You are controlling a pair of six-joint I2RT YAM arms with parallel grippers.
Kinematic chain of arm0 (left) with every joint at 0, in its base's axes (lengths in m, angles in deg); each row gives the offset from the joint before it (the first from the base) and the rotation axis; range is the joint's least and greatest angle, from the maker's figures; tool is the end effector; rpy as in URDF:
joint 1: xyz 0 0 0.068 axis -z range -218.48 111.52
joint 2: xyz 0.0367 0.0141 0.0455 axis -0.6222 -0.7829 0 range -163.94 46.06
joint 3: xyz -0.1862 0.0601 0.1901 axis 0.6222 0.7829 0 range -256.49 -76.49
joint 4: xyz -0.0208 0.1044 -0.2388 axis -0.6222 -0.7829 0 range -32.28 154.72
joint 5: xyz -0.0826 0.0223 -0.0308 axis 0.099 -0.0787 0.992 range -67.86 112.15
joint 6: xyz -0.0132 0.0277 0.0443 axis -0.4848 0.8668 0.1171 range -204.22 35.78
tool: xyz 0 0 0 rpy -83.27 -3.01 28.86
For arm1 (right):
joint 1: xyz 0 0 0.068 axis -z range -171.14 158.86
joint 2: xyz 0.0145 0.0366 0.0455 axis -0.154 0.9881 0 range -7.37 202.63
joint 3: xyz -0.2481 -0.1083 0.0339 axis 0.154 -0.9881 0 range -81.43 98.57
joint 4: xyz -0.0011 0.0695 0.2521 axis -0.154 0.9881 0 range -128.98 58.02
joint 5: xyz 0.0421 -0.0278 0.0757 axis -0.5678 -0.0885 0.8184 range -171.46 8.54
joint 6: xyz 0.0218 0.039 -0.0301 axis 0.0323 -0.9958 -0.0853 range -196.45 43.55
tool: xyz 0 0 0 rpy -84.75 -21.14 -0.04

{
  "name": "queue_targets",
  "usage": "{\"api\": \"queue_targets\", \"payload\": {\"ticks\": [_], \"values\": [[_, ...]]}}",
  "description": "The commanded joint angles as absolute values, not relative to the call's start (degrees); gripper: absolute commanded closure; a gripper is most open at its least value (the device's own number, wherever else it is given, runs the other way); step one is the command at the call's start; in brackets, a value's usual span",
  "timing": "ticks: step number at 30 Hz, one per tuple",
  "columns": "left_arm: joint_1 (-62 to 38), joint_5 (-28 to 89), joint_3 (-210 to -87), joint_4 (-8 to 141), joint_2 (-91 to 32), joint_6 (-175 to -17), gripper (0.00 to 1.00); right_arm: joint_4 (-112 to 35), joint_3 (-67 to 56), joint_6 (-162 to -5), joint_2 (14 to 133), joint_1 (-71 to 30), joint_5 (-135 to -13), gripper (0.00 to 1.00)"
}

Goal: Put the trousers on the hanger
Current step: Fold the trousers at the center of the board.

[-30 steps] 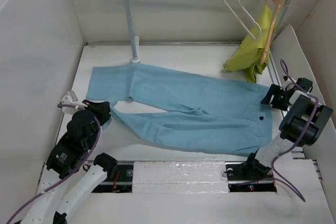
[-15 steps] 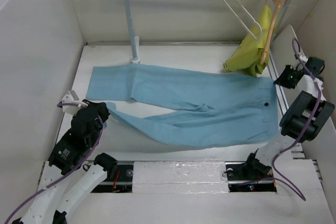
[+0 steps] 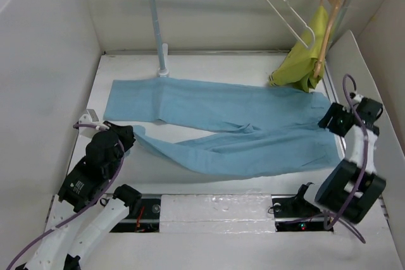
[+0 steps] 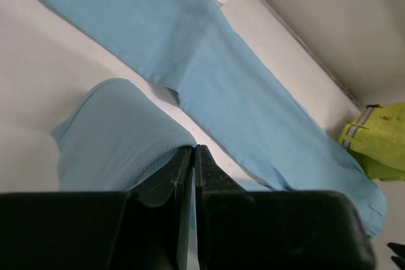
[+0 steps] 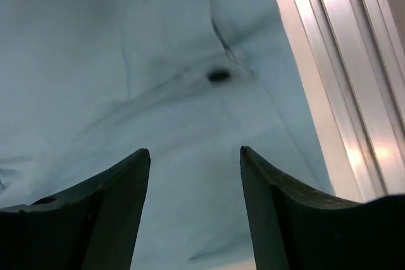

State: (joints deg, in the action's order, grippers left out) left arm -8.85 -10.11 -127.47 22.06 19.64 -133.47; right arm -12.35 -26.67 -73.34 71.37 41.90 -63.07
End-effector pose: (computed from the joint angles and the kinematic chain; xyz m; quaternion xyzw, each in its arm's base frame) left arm 0.0793 -0.0232 0.3551 -0.2933 0.7385 -0.1846 0.5784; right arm 0.2452 -0.1460 0.2444 0.1880 0.9118 0.0399 0.3629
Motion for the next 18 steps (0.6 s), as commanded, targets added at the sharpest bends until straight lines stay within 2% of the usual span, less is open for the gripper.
{"api": "queue_targets", "payload": {"ticks": [1,6,18], "values": [[-8.86,-4.50,-125.72,27.45,21.62,-132.38,1.00,-10.96,-38.78,-78.02,58.31,48.11,-68.27,0.36],[-7.11,-2.20,-124.39,28.07,24.25,-133.08,1.00,-5.33,-45.31,-77.68,51.08,58.50,-71.44,0.37],[-4.64,-7.65,-126.50,24.91,26.81,-131.24,1.00,-9.28,-47.59,-78.91,61.62,63.61,-72.94,0.39]]}}
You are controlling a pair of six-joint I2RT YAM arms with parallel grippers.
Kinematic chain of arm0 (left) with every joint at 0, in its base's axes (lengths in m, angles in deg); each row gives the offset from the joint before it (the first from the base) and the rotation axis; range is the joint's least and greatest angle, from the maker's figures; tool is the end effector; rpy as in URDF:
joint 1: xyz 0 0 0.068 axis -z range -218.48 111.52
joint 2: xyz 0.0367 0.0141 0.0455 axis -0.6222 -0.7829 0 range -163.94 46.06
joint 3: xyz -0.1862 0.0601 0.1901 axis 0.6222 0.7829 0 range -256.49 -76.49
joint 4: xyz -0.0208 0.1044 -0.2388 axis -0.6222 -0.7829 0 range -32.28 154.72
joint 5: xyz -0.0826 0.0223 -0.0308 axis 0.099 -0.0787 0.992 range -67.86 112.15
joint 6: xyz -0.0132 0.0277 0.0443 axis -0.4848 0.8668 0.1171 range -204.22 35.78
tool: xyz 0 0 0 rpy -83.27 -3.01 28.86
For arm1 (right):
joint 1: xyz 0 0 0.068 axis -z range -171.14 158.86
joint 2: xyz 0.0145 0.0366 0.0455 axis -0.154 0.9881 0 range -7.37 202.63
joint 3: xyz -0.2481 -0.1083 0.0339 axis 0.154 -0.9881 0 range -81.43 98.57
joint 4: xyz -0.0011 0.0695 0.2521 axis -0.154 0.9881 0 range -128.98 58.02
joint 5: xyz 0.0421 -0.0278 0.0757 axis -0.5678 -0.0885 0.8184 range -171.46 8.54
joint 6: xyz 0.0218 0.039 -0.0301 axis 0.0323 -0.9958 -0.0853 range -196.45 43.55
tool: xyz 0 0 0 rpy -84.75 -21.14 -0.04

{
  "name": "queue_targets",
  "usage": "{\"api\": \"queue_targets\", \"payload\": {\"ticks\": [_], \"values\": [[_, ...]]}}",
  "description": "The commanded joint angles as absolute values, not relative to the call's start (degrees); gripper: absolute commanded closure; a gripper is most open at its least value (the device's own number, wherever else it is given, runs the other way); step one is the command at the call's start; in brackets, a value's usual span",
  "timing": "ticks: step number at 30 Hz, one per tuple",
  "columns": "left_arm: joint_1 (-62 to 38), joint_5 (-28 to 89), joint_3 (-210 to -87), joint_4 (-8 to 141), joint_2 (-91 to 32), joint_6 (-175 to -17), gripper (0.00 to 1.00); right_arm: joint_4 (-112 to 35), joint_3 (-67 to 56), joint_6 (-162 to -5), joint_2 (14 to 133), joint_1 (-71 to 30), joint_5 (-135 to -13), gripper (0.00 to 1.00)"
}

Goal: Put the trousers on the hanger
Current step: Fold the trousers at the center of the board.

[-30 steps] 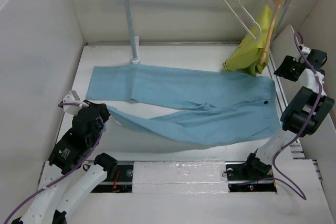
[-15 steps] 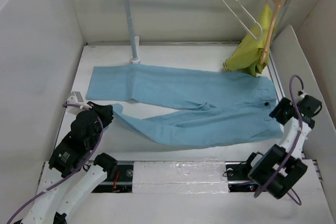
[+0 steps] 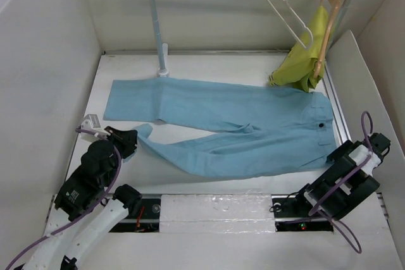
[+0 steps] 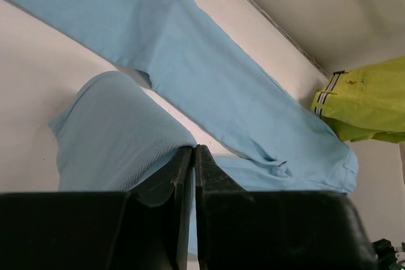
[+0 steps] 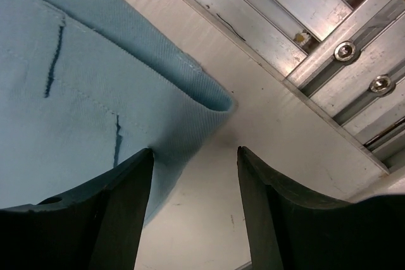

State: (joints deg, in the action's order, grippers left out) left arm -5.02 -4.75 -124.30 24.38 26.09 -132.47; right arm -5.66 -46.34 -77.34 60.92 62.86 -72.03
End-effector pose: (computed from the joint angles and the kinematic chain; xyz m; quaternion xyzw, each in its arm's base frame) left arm 0.0620 -0.0217 0.3483 -0.2420 0.7334 -0.2610 0.5791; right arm 0.1245 -0.1614 0.1747 0.4349 0.8736 -0.0186 0.2174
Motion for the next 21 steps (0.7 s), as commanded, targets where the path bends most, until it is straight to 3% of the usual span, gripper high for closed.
{"api": "queue_targets", "payload": {"ticks": [1,2,3,4,5,6,11,16,21], "values": [[-4.64,-8.09,-126.85,24.73,26.72,-131.07,1.00,-11.19,-48.20,-80.04,62.14,63.61,-72.76,0.39],[-4.64,-8.52,-127.11,24.55,26.63,-130.98,1.00,-12.43,-48.99,-80.66,62.50,63.61,-72.07,0.40],[-4.64,-9.92,-127.98,24.03,26.37,-130.63,1.00,-13.31,-49.52,-80.84,63.72,63.61,-70.32,0.63],[-4.64,-9.94,-128.51,24.02,26.37,-130.63,1.00,-14.02,-49.53,-80.67,63.73,63.61,-70.30,0.63],[-4.64,-10.72,-129.39,23.33,25.93,-130.54,1.00,-14.11,-49.62,-80.58,63.82,63.61,-69.61,0.87],[-4.64,-12.81,-130.27,22.02,25.41,-130.45,1.00,-13.15,-48.05,-80.15,62.95,63.61,-69.08,0.98],[-4.64,-19.51,-142.30,19.28,22.95,-126.51,1.00,2.46,-37.34,-74.44,51.70,64.14,-75.04,1.00],[-1.22,-25.05,-151.09,18.58,20.04,-123.69,1.00,11.27,-33.98,-71.99,49.32,62.91,-79.08,1.00],[-0.60,-27.51,-151.29,16.65,21.44,-123.42,1.00,16.90,-23.89,-68.37,50.45,61.87,-84.97,1.00]]}}
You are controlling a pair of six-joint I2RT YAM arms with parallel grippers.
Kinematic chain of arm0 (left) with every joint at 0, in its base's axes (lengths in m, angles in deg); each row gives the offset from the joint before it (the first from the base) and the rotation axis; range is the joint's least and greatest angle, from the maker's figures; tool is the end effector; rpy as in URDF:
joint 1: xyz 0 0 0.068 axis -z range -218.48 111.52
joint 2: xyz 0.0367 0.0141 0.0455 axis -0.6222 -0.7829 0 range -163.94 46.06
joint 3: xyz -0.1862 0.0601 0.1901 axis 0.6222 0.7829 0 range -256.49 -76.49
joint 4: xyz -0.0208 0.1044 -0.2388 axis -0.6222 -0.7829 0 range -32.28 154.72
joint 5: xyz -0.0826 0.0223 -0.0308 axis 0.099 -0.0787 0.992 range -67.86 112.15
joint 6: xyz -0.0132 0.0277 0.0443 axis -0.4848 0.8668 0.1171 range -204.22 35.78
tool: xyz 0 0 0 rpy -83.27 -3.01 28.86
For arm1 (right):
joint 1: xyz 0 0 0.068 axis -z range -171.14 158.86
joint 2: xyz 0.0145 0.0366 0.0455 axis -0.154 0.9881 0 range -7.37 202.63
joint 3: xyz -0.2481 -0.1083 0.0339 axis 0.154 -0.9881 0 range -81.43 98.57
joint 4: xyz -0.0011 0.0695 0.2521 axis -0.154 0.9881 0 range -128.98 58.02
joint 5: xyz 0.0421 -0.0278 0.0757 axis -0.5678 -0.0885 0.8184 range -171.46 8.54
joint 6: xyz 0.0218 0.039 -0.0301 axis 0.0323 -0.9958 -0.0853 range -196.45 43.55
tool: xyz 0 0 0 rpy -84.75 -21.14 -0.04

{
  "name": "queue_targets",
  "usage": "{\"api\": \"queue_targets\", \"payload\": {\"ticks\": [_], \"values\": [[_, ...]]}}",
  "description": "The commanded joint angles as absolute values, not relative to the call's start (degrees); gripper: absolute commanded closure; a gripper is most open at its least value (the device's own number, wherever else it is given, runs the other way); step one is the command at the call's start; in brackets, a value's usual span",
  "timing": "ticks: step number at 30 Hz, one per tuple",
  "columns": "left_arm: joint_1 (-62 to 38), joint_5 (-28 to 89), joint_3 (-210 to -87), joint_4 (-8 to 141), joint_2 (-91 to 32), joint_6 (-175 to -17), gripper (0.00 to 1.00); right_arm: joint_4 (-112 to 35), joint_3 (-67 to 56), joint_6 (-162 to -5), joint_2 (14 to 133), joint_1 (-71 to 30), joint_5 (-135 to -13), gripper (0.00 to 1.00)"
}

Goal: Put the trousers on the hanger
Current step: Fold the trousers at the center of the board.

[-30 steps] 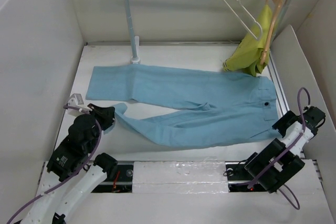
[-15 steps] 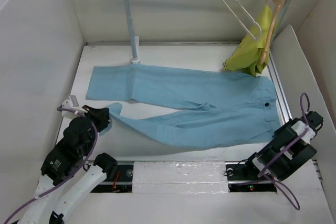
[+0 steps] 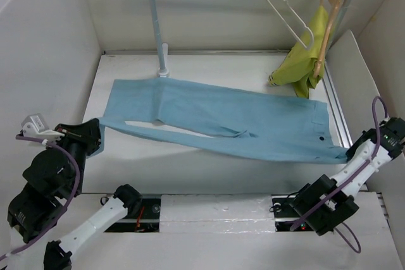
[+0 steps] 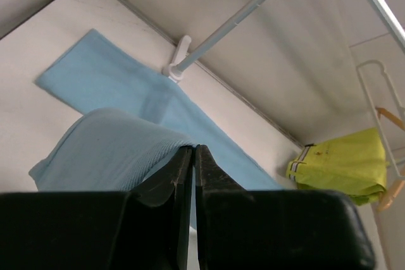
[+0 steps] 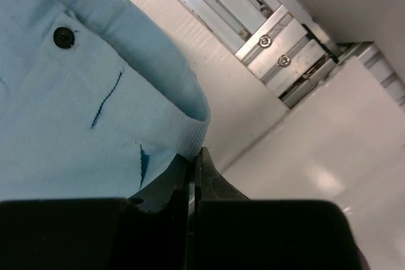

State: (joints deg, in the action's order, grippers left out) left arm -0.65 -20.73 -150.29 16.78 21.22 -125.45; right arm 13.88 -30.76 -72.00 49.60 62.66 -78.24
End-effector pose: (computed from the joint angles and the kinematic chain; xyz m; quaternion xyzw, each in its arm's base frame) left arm 0.0117 0.0215 0.4504 -0.2800 0.6443 -0.2251 0.6752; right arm 0.1094 -0.1460 0.2736 0.3955 0.8787 -0.1057 0.2454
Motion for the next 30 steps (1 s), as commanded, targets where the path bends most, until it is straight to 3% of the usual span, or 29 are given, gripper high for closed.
{"api": "queue_targets", "payload": {"ticks": [1,6,13,24,28,30], "values": [[-0.07,-27.95,-151.20,15.95,21.71,-123.59,1.00,17.78,-21.78,-67.06,50.89,60.73,-85.59,1.00],[-0.07,-31.55,-148.04,14.97,22.77,-122.80,1.00,15.69,-12.10,-64.06,55.37,55.35,-82.45,1.00],[-0.07,-34.27,-138.03,16.11,20.75,-123.59,1.00,5.85,-9.46,-68.10,64.75,47.89,-79.88,1.00],[-0.59,-41.30,-132.12,30.68,1.77,-119.13,1.00,0.92,4.95,-69.07,86.65,37.95,-82.61,1.00],[-11.76,-33.23,-134.14,41.87,-5.89,-109.97,1.00,0.65,11.19,-69.24,93.42,37.25,-79.73,1.00],[-21.66,-23.06,-134.06,49.23,-11.14,-105.08,1.00,0.39,13.30,-69.77,96.84,37.25,-78.05,1.00]]}}
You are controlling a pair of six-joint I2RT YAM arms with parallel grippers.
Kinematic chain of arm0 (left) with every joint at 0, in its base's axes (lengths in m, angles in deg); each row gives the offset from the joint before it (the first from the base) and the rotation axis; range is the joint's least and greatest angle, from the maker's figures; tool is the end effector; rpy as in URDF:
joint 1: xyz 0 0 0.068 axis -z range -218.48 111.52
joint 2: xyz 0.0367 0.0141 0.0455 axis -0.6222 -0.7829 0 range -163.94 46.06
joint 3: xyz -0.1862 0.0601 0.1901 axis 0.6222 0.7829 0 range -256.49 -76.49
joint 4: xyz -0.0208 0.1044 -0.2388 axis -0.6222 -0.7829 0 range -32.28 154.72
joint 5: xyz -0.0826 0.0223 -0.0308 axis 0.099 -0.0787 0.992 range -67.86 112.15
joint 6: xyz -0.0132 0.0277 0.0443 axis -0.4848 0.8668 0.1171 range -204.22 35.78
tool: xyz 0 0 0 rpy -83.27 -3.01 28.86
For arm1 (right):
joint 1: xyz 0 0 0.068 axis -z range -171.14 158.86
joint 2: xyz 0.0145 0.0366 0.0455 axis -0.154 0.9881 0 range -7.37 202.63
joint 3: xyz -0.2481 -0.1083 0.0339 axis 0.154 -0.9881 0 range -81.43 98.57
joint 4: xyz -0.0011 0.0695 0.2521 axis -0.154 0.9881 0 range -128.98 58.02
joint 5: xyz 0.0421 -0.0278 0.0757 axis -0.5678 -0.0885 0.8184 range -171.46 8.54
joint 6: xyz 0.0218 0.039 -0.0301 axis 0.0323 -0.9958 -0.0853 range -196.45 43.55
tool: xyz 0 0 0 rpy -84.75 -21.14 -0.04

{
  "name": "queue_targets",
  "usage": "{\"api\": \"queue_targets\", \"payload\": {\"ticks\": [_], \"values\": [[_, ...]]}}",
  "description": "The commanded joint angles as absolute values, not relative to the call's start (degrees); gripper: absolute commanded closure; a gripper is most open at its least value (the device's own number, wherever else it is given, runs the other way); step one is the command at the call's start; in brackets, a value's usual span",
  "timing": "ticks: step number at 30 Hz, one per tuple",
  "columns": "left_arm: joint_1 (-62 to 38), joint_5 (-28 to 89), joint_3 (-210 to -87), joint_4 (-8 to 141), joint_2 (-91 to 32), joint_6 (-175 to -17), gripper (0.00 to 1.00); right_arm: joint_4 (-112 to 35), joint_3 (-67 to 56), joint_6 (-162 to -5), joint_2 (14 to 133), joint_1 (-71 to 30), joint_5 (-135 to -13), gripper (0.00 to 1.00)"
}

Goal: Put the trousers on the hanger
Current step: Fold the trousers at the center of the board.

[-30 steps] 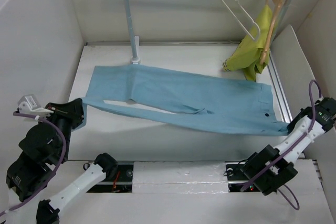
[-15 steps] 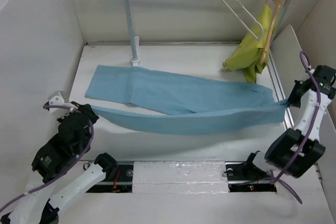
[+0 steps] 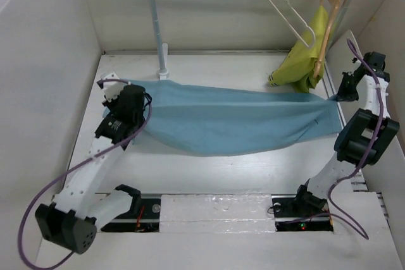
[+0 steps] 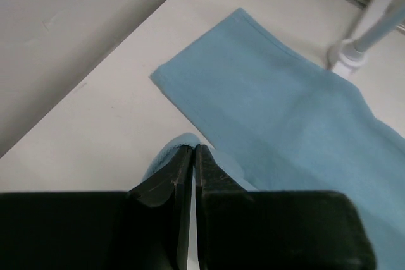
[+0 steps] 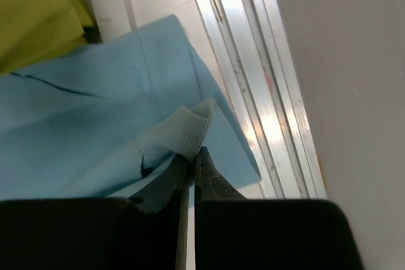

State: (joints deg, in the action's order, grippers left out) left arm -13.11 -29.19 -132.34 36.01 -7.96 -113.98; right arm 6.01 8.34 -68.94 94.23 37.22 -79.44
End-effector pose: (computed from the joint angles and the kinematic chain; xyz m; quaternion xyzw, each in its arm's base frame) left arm 0.1869 -0.0579 0.3515 -0.2560 0.7587 0.1089 0.5890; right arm 0.3396 -0.1818 0.2889 0.1685 0.9433 -0.0718 0.2768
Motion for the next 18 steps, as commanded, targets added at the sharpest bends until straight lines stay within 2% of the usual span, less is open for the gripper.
{"api": "queue_targets", "payload": {"ticks": [1,3,7,10,12,14,15,16,18], "values": [[-23.78,-21.47,-135.36,50.21,-13.25,-104.70,1.00,-0.31,15.14,-70.03,97.99,37.25,-77.08,1.00],[-25.64,-22.23,-138.34,50.14,-22.64,-103.91,1.00,-1.10,16.65,-70.47,100.37,36.72,-76.46,1.00],[-28.01,-23.47,-153.77,47.15,-40.31,-103.64,1.00,-0.06,21.56,-71.09,108.35,36.19,-75.05,1.00],[-32.57,-15.57,-164.67,45.12,-52.27,-104.07,1.00,0.65,24.73,-71.17,111.44,36.19,-74.61,1.00],[-33.38,-13.28,-170.24,43.28,-59.39,-104.17,0.94,-0.83,24.83,-71.35,113.03,36.71,-73.73,1.00],[-34.69,-12.75,-178.59,41.09,-65.00,-103.56,0.70,-1.63,24.30,-71.79,113.30,36.72,-73.20,1.00],[-34.70,-11.53,-180.97,39.86,-66.43,-103.29,0.54,-2.15,23.52,-71.88,113.21,36.72,-72.59,1.00],[-35.74,-9.78,-185.43,38.28,-67.57,-103.20,0.27,-2.68,22.64,-72.31,112.95,36.72,-72.07,1.00],[-38.03,-6.43,-186.79,33.79,-68.82,-106.18,0.19,-4.95,19.14,-72.84,111.29,36.72,-69.70,0.88]]}}
